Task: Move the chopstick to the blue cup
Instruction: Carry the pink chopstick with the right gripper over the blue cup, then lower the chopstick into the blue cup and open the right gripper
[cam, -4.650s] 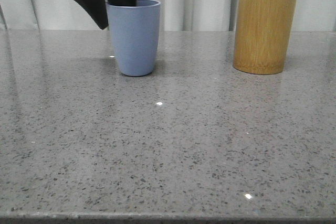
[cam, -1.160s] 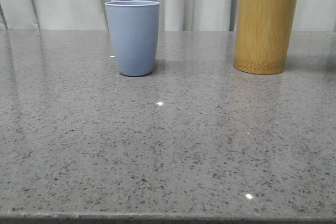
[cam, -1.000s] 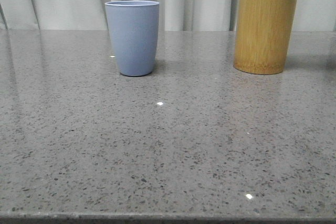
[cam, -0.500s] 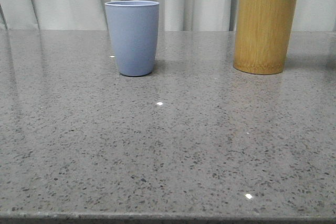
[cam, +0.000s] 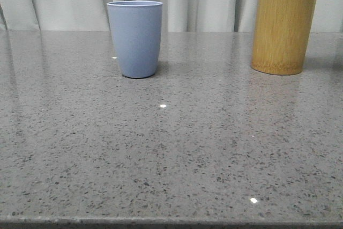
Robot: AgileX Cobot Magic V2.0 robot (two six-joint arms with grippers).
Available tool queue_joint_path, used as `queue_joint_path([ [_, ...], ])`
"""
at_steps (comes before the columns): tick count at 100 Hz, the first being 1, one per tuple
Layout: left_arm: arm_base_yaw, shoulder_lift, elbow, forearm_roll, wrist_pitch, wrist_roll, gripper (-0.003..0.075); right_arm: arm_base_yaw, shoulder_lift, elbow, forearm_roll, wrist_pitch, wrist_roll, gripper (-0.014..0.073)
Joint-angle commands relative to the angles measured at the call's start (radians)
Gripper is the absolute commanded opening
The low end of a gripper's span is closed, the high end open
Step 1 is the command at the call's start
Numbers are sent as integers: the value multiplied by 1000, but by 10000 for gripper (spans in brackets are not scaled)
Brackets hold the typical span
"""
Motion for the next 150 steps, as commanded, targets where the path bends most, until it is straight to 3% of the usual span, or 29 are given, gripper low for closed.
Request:
queue_joint_path([
  [1, 4, 0, -24, -5, -69, -11, 589, -2, -35, -49, -14, -59, -18, -39],
  [36, 4, 0, -24, -5, -69, -11, 589, 0, -81, -247, -15, 118, -19, -39],
  [67, 4, 0, -24, -5, -69, -11, 589, 4, -83, -568, -31, 526, -26, -39],
  [79, 4, 0, -24, -5, -69, -11, 589, 34, -83, -623, -31, 595, -26, -39],
  [101, 4, 0, -24, -5, -69, -11, 589, 167, -62, -623, -31, 562, -26, -39],
  [126, 4, 0, -24, -5, -69, -11, 589, 323, 40, -623, -31, 349, -26, -39],
  [150, 4, 0, -24, -5, -69, -11, 589, 379, 144, -623, -31, 283, -26, -39],
])
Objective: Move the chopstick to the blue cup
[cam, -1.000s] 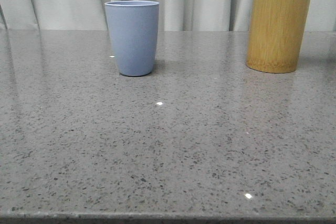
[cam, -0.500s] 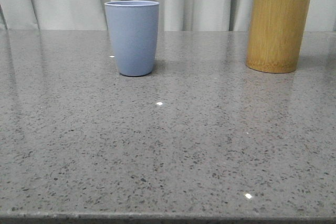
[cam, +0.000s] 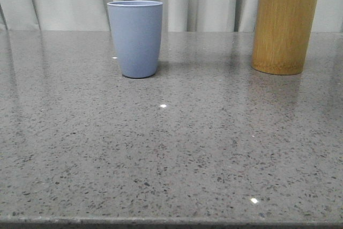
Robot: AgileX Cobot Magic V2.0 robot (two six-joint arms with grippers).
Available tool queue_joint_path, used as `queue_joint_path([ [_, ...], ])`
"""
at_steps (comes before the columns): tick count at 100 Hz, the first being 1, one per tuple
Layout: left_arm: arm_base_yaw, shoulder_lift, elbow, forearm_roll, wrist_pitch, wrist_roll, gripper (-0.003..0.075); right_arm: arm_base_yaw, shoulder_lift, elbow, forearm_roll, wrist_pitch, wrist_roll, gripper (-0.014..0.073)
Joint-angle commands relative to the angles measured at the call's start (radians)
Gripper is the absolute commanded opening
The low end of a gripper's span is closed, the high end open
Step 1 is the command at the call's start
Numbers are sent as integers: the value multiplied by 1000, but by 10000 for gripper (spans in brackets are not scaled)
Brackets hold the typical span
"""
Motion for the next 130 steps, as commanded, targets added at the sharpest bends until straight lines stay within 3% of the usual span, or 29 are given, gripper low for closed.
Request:
queue_joint_path([
  [1, 4, 0, -24, -5, -69, -11, 589, 12, -7, -36, -6, -101, -11, -39],
  [35, 4, 0, -24, -5, -69, -11, 589, 30, 90, -35, -6, -46, -11, -36],
  [47, 4, 0, -24, -5, -69, -11, 589, 30, 97, -35, -6, -3, -11, 7],
  [54, 4, 0, -24, -5, -69, -11, 589, 30, 97, -35, -6, 1, -11, 87],
  [73, 4, 0, -24, -5, -69, -11, 589, 30, 97, -35, -6, 1, -11, 432],
  [80, 4, 0, -24, -5, -69, -11, 589, 30, 97, -35, -6, 1, -11, 497],
  [108, 4, 0, -24, -5, -69, -11, 589, 23, 9, -35, -8, 80, -29, 509],
  [130, 4, 0, -24, -5, -69, -11, 589, -53, -120, -35, -95, 283, -84, 507],
])
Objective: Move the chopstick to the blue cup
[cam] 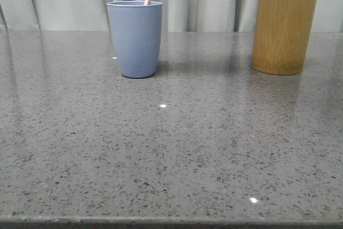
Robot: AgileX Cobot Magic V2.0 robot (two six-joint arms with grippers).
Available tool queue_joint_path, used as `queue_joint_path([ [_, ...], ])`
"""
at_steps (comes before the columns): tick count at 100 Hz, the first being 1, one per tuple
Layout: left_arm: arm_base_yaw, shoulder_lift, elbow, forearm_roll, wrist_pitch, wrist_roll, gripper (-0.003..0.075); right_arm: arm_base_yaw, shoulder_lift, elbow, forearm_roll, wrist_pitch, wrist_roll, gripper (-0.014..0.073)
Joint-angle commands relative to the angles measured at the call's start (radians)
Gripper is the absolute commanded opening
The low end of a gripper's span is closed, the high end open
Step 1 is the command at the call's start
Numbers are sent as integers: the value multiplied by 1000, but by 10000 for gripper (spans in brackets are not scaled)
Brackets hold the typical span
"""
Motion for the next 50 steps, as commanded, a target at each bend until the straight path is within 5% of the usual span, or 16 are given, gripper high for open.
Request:
queue_joint_path([
  [1, 4, 0, -24, -5, -69, -11, 589, -51, -99, -35, -51, 35, -21, 507],
  [23, 4, 0, -24, -5, -69, -11, 589, -197, -239, 22, -127, 290, -21, 507],
  [50, 4, 0, -24, -5, -69, -11, 589, -284, -501, 286, -195, 405, -21, 507],
])
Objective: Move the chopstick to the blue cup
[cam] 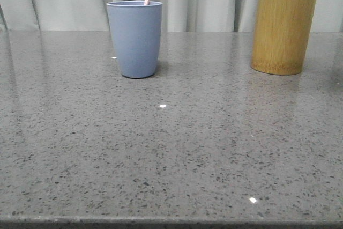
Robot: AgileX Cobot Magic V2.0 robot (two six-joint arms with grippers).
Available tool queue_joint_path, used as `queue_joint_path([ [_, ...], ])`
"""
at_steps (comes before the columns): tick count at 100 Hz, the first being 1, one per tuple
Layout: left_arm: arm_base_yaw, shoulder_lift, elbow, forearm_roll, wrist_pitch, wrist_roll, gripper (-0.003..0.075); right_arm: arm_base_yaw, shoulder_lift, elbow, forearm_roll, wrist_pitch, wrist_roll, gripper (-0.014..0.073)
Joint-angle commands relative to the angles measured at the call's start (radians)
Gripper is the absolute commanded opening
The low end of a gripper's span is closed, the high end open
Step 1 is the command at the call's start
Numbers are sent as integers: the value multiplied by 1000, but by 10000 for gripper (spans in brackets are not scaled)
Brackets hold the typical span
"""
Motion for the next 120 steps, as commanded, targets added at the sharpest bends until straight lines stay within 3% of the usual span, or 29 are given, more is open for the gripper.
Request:
queue_joint_path([
  [1, 4, 0, -24, -5, -69, -11, 589, -14, -116, 70, -25, -22, -13, 507],
  [29, 4, 0, -24, -5, -69, -11, 589, -14, -419, 392, -62, 10, -12, 507],
  [47, 4, 0, -24, -5, -69, -11, 589, -14, -584, 518, -75, 33, -12, 507],
  [97, 4, 0, -24, -5, -69, -11, 585, -14, -670, 564, -95, 25, -4, 505],
  [106, 4, 0, -24, -5, -69, -11, 558, -14, -670, 564, -95, 26, -4, 435],
  [120, 4, 0, -24, -5, -69, -11, 431, -14, -670, 564, -95, 27, -4, 190],
])
